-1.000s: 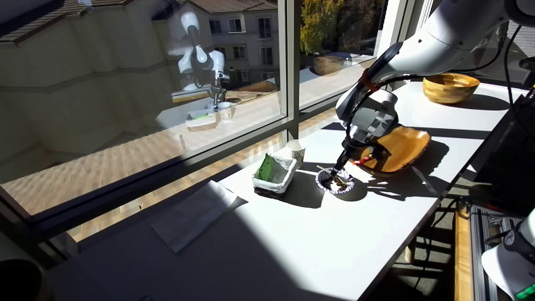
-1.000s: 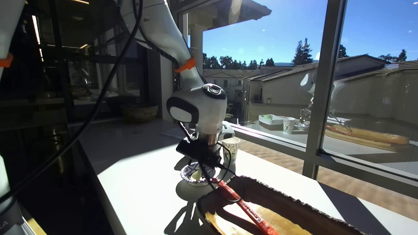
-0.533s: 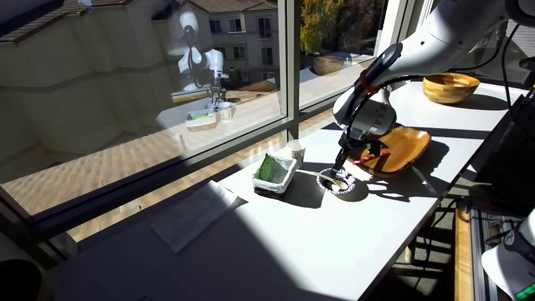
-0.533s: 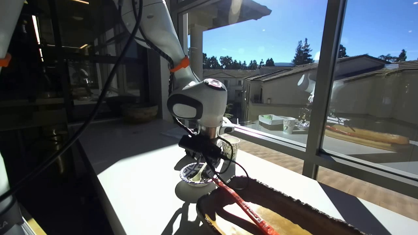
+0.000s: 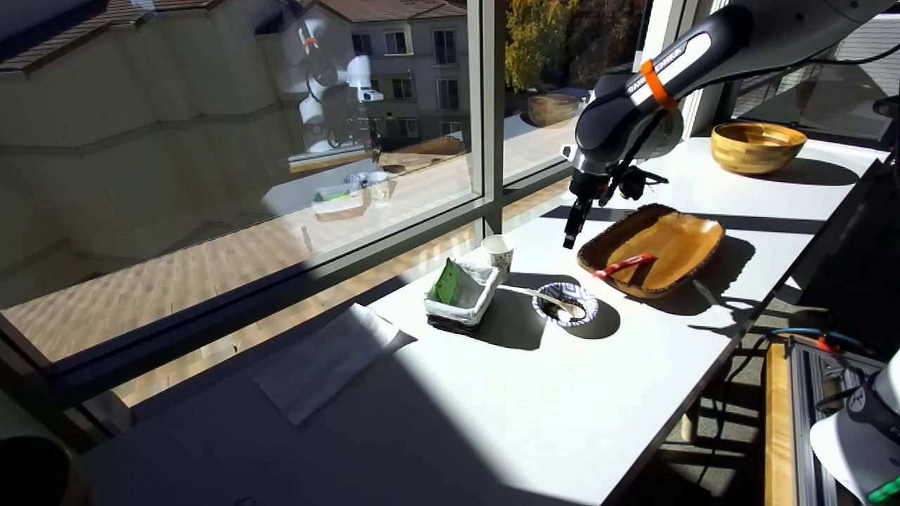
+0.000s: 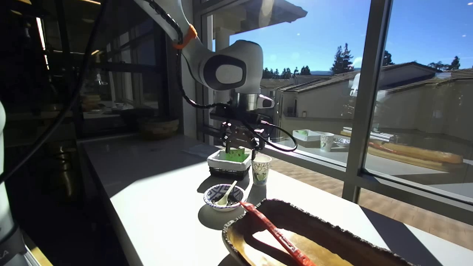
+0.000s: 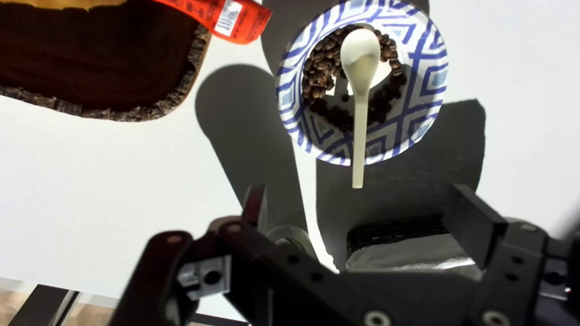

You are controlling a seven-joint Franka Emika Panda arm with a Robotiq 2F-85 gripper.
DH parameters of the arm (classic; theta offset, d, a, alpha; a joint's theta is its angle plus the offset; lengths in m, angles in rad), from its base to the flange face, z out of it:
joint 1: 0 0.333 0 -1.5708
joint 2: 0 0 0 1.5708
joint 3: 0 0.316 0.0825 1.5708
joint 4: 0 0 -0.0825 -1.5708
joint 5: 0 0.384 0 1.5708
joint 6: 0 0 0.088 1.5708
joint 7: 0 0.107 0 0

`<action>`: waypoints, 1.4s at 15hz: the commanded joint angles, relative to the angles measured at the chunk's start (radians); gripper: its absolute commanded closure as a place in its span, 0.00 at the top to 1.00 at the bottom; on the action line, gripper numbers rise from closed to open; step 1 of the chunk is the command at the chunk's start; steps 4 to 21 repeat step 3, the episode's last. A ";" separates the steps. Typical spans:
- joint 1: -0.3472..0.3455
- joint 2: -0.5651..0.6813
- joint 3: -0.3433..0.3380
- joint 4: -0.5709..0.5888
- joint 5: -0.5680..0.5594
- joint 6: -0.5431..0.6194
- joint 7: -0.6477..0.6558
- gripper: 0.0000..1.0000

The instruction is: Take a scoop of the coffee grounds in the bowl using the spoon, empty them into the cup and place the spoon back

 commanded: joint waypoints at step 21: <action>-0.164 -0.004 0.169 -0.003 -0.019 0.003 0.014 1.00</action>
